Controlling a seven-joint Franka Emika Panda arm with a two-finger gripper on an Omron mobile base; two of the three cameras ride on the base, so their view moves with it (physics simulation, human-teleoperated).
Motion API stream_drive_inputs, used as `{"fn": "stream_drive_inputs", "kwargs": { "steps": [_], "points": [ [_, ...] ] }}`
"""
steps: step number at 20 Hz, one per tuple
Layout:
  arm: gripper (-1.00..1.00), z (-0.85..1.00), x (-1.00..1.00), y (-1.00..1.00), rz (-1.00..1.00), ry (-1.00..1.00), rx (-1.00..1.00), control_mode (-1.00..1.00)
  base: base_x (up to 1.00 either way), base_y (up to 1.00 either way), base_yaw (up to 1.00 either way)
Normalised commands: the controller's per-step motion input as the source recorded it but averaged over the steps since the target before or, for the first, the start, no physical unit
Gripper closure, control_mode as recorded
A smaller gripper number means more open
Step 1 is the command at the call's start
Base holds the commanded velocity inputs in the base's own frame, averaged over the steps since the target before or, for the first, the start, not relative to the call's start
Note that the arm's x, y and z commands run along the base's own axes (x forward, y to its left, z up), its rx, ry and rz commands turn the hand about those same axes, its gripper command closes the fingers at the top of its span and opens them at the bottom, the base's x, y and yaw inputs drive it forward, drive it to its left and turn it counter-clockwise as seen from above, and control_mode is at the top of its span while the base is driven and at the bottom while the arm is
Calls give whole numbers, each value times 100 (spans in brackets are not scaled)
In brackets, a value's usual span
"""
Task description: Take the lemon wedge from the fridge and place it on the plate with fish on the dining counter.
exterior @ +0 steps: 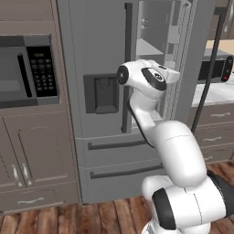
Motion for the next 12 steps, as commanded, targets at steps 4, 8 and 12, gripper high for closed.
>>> {"fn": "stream_drive_inputs", "kwargs": {
  "steps": [4, 8, 12],
  "points": [
    [-100, 0, 11, -9, 0, 0, 0, -100, 0, 0, 0],
    [-100, 0, 54, -19, 0, 0, 0, -100, 0, 0, 0],
    [-100, 0, 51, -23, 0, 0, 0, -100, 0, 0, 0]
  ]
}}
